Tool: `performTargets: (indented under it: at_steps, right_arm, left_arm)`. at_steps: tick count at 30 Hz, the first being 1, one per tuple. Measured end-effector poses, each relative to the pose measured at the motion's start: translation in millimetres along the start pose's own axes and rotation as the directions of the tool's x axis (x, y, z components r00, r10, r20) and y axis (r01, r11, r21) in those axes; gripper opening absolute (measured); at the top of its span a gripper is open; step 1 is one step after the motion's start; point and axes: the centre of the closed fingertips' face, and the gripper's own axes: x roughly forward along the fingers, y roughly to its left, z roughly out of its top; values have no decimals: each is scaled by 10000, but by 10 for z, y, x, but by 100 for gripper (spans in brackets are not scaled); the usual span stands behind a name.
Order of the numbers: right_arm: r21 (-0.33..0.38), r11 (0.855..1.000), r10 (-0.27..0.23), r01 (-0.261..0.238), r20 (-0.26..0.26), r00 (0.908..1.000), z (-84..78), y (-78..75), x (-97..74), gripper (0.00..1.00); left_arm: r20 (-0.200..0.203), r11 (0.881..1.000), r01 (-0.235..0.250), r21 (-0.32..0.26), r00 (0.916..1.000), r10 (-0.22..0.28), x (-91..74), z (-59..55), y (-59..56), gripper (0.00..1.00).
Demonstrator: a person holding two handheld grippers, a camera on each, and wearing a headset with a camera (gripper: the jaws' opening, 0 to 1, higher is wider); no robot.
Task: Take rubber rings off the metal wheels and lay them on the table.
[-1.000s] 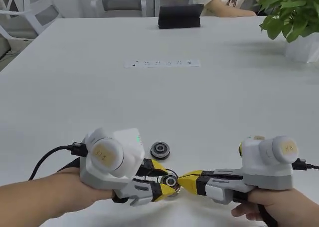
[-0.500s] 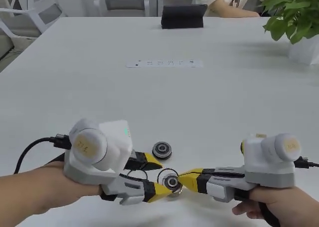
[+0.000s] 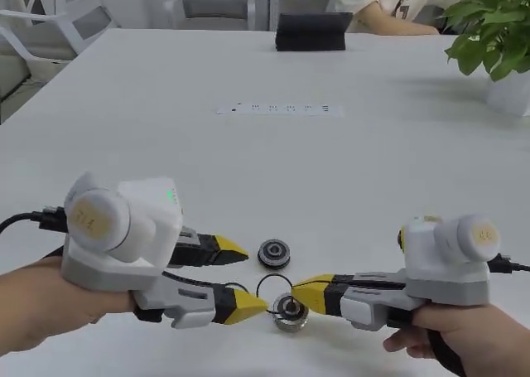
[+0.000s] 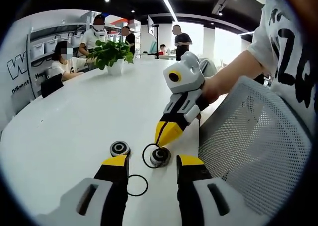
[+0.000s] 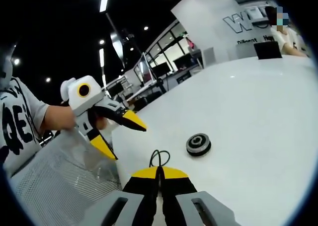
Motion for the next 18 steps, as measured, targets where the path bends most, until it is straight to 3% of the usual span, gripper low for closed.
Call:
performTargets:
  at_steps: [18]
  right_arm:
    - [-564,9970,491,-523,-571,9972,107,68,242,0]
  left_arm:
    - [228,9949,-786,-637,9965,801,-382,-71,152,46]
